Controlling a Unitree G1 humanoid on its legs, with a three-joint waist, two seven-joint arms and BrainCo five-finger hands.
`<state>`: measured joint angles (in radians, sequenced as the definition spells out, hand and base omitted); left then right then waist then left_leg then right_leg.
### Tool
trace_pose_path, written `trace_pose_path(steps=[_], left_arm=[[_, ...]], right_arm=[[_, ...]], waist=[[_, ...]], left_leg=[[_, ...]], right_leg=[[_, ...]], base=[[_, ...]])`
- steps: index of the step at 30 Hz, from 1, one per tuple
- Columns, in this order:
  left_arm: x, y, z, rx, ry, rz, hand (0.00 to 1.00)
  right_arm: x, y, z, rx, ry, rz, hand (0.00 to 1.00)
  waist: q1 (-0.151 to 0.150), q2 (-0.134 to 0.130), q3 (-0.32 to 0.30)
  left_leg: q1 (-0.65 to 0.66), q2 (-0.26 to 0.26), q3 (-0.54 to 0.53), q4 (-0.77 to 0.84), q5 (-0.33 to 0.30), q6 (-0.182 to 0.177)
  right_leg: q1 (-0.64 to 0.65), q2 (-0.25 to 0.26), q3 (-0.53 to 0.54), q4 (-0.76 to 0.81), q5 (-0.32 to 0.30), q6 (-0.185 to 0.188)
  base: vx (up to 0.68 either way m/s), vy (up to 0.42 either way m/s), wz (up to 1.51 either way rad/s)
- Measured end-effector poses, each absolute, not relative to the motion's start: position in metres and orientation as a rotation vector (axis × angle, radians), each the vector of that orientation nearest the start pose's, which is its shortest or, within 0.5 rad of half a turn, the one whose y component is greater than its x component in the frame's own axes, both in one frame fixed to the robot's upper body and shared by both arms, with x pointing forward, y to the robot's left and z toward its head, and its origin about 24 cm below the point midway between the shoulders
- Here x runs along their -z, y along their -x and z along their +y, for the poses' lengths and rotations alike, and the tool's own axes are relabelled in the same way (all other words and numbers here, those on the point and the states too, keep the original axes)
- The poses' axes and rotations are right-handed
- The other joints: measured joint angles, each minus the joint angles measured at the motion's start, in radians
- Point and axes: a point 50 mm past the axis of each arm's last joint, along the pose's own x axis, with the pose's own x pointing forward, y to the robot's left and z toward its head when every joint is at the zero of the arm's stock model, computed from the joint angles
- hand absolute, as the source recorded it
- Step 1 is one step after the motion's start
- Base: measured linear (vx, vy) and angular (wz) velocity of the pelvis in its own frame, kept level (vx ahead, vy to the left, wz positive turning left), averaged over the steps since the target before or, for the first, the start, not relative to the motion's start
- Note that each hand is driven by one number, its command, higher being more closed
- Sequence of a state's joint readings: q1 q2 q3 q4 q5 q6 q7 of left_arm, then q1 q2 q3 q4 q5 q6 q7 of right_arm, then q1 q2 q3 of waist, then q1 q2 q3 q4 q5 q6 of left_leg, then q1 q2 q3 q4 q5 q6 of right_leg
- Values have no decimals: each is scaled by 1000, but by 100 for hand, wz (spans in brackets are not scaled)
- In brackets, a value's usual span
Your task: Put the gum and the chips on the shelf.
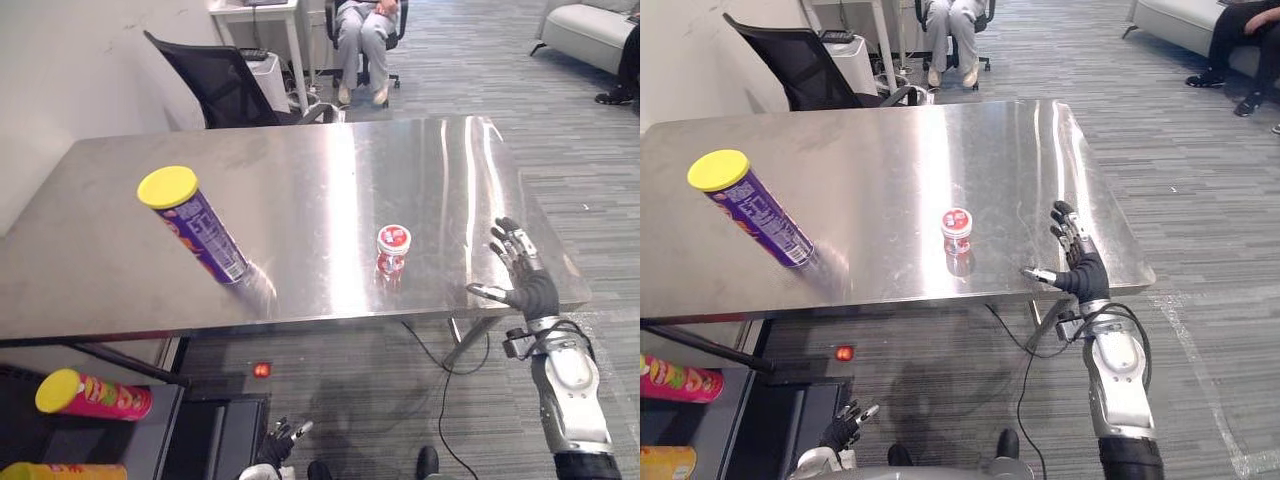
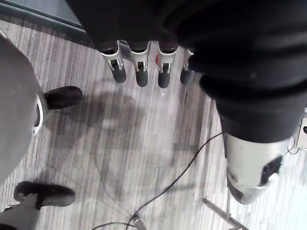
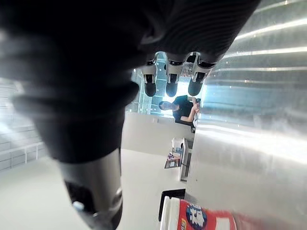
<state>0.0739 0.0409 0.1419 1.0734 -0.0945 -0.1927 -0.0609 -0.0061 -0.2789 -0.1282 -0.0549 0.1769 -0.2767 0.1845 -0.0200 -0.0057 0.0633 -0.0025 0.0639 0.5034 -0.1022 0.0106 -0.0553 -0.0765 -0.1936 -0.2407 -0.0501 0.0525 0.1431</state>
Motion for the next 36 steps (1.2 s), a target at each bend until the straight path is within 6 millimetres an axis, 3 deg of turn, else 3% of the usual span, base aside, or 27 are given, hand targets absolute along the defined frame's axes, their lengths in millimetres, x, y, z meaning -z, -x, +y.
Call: trace_pose_path(steps=[5, 8, 18, 27, 36], left_arm=[[156, -104, 189, -189, 121, 948, 0], [156, -104, 190, -193, 118, 947, 0], [156, -103, 190, -196, 119, 950, 0], [155, -107, 190, -196, 119, 932, 0], [153, -111, 190, -196, 119, 918, 0]], right_arm=[[-90, -259, -214, -85, 136, -306, 0], [-91, -267, -214, -74, 129, -305, 0], [-96, -284, -207, -77, 118, -310, 0], [-103, -299, -182, -169, 117, -329, 0], [-103, -300, -165, -261, 128, -327, 0]], waist=[[5, -1, 11], [23, 3, 21], [43, 9, 36], [54, 7, 57], [61, 8, 78]], left_leg=[[-14, -4, -32, 0, 4, 4], [-15, -5, -38, 0, 4, 4], [-21, -7, -58, 0, 4, 4], [-30, -8, -81, -1, 10, 5], [-34, -7, -97, -1, 10, 4]], right_leg=[[14, -4, -33, -8, 0, 0], [20, -2, -39, -17, 0, 0], [30, -2, -61, -25, 0, 0], [35, -3, -84, -27, 0, -1], [47, -1, -102, -38, 0, -1]], base=[[-2, -19, 18], [4, -30, 9], [-4, -26, 5], [-30, -26, 7], [-3, -18, 4]])
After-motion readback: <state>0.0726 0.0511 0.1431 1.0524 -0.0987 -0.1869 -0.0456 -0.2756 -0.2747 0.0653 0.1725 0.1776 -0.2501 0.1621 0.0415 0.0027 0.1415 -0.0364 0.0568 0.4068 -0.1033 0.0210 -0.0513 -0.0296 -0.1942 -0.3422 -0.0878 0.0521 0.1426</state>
